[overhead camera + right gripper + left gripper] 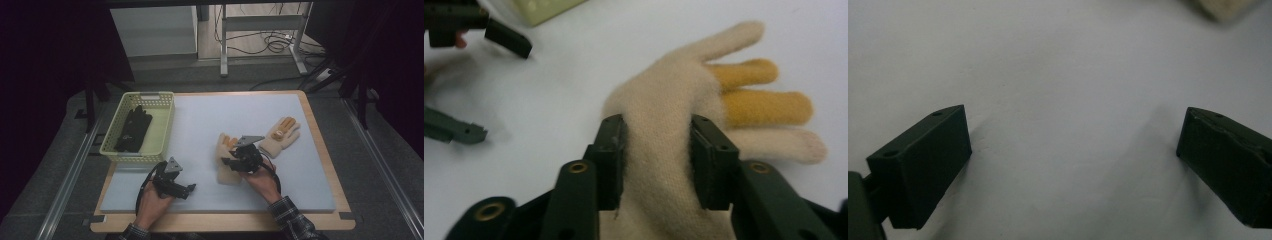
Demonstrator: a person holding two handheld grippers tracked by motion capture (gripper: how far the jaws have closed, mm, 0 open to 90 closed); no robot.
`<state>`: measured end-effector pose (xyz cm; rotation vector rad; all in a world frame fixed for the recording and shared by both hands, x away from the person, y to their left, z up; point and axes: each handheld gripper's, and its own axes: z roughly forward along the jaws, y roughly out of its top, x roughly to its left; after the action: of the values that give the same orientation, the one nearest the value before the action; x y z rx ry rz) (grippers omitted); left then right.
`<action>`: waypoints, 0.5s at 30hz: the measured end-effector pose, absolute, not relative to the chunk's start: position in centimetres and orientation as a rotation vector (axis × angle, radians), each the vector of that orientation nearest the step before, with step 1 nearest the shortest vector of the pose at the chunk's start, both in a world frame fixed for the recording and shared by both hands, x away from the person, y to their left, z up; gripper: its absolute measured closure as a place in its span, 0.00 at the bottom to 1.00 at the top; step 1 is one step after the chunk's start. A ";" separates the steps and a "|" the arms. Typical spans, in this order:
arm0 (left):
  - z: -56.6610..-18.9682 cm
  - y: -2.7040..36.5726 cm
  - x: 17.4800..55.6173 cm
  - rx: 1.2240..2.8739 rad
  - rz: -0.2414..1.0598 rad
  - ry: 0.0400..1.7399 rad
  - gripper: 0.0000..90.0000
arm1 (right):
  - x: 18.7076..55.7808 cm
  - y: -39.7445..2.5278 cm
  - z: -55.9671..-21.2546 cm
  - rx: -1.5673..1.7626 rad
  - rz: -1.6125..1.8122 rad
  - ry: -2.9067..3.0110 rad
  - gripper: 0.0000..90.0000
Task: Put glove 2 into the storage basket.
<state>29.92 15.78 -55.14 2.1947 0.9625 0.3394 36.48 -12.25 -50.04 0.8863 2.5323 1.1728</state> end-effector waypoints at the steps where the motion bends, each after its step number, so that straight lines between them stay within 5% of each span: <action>1: -55.1 15.8 29.9 2.194 0.339 0.963 0.01 | 36.3 -12.0 -50.4 0.887 1.164 2.545 0.58; 2: -55.1 15.8 29.9 2.194 0.339 0.963 0.01 | 36.2 -11.5 -50.9 0.868 1.139 2.561 0.48; 7: -55.1 15.8 29.9 2.195 0.340 0.962 0.01 | 36.3 -12.5 -49.9 0.863 1.158 2.510 0.42; 11: -55.1 15.8 29.9 2.195 0.340 0.962 0.01 | 36.3 -14.3 -49.2 0.910 1.174 2.485 0.52; 12: -55.1 15.8 29.9 2.195 0.339 0.962 0.01 | 36.0 -15.8 -49.5 0.941 1.139 2.494 0.68; 15: -55.1 15.8 29.9 2.194 0.338 0.964 0.01 | 35.6 -16.4 -50.0 0.951 1.126 2.502 0.76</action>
<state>29.91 15.77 -55.15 2.1937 0.9640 0.3380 35.64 -16.38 -50.01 0.9510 2.5021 1.1260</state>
